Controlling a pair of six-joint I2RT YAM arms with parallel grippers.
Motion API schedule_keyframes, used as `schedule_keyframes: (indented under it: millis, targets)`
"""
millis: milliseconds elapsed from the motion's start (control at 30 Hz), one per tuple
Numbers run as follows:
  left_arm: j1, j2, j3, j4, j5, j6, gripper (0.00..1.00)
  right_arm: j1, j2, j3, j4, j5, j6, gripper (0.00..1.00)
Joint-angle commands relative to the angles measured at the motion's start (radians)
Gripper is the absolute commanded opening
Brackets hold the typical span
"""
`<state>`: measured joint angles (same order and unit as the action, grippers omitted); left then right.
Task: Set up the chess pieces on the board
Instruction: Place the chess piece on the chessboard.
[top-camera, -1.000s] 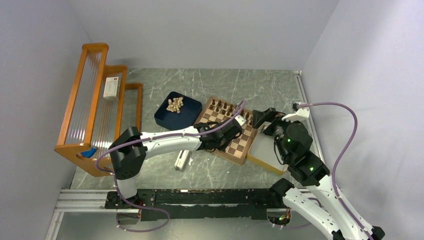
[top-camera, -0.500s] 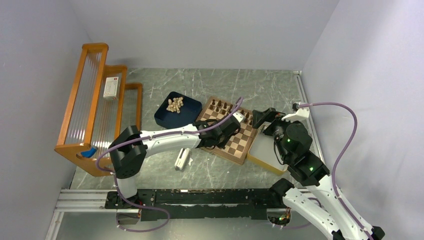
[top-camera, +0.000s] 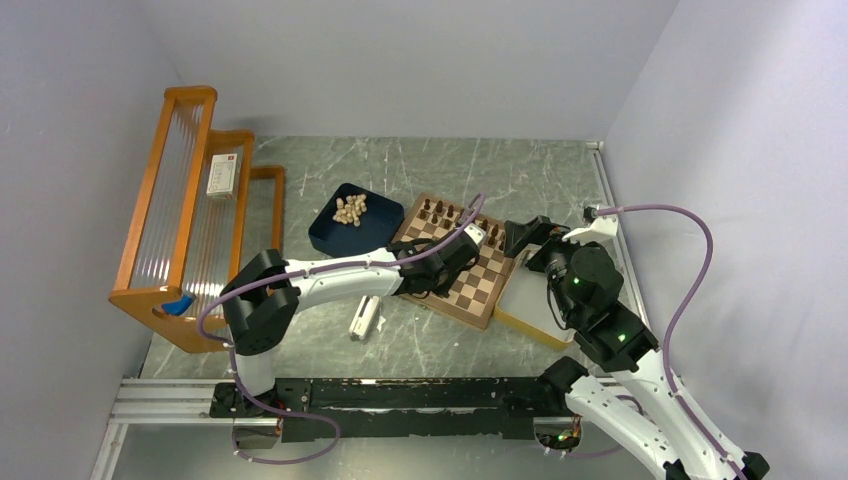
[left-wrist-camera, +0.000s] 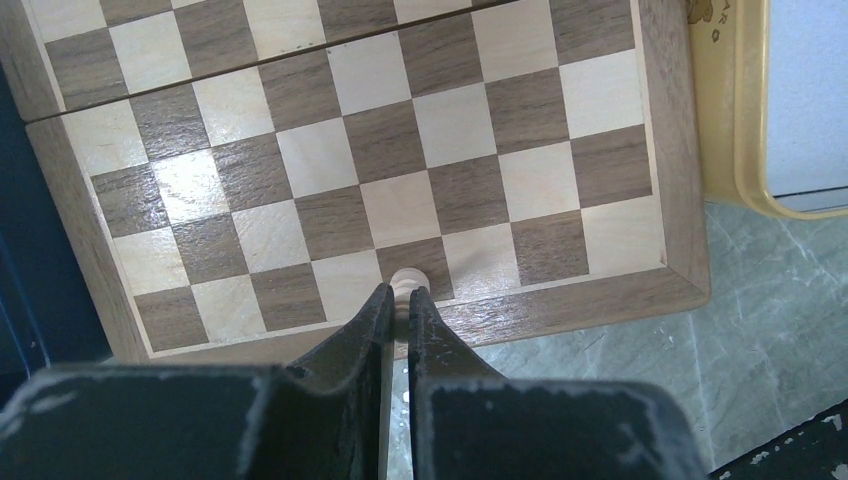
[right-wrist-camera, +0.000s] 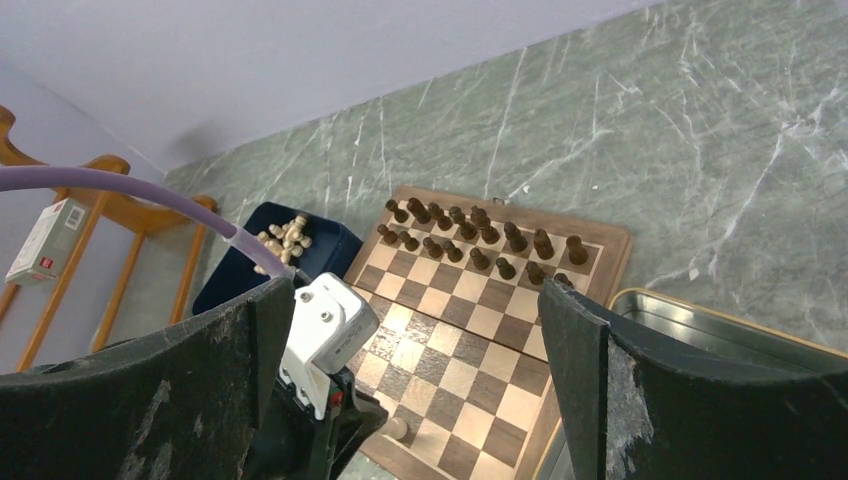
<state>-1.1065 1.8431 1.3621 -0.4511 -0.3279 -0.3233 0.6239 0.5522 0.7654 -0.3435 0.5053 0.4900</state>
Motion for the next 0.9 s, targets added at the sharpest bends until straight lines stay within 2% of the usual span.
schedule_keyframes:
  millis: [0,533,867]
  targets:
    - [0.010,0.006,-0.014,0.041,0.021,-0.014,0.05,0.004,-0.002,-0.009,0.016,0.019,-0.005,0.96]
    - [0.011,0.013,-0.021,0.044,0.040,-0.026,0.05,0.004,0.000,-0.009,0.015,0.019,-0.006,0.97]
    - [0.013,0.009,-0.014,0.032,0.029,-0.030,0.20,0.004,-0.003,-0.015,0.019,0.019,-0.008,0.97]
